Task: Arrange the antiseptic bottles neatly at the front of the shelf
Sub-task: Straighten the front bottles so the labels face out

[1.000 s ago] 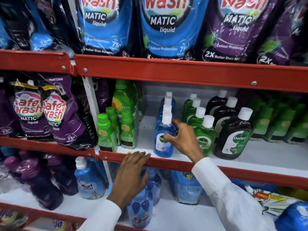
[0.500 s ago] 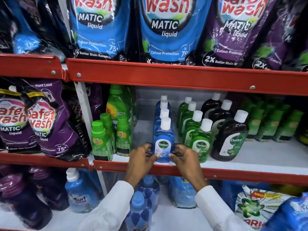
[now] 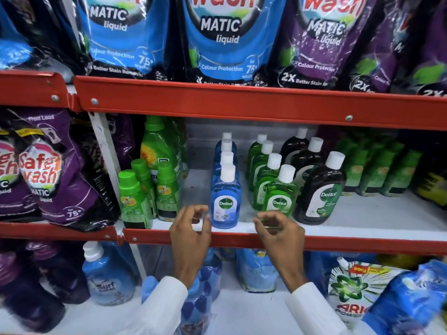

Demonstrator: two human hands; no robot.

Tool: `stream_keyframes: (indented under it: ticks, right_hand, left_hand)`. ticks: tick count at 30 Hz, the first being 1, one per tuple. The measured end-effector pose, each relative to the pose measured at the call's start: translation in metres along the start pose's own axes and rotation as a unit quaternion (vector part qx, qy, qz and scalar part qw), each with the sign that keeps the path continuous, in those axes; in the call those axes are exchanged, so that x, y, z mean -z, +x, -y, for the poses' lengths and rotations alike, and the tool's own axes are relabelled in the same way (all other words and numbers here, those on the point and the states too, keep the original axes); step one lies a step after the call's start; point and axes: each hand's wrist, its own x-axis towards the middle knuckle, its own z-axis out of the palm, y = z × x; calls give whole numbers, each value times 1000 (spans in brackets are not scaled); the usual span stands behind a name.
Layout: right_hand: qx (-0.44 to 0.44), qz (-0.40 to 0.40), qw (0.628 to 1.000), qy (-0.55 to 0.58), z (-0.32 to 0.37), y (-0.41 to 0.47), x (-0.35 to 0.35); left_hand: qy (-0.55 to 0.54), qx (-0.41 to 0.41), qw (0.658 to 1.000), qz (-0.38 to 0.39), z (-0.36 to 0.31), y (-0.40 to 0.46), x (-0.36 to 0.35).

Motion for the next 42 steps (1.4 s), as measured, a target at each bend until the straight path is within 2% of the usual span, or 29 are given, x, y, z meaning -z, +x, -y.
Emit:
stream_keyframes:
  ticks: [2,5,9,12,16,25,37,42]
  right_hand:
    - [10,-82,997,2,-5,-5,24]
    - [12,-119,992,-45,-23,3,48]
    - [-36,8,997,-65,-48,26,58]
    - [-20,64,994,-87,-56,41,57]
    - [10,92,992,-86,-62,52,56]
    - [-6,134,990,-37,-65,59,54]
    - [-28,140,989,-36,-70,61,53]
    - [-37,115,993,-11,-62,54,65]
  left_hand:
    - [-20,-36,999,-10,-24,-17,-7]
    - [-50,-54,993,87,-53,-35,-37]
    - [-15,5,979,201,-53,-26,-85]
    - [14,33,971,235,-50,-15,-104]
    - [26,55,972,229,-45,-10,-115]
    - [40,63,977,197,-42,-15,-113]
    - [66,24,984,165,-50,-21,-110]
    - [50,32,988,145,-52,-27,-108]
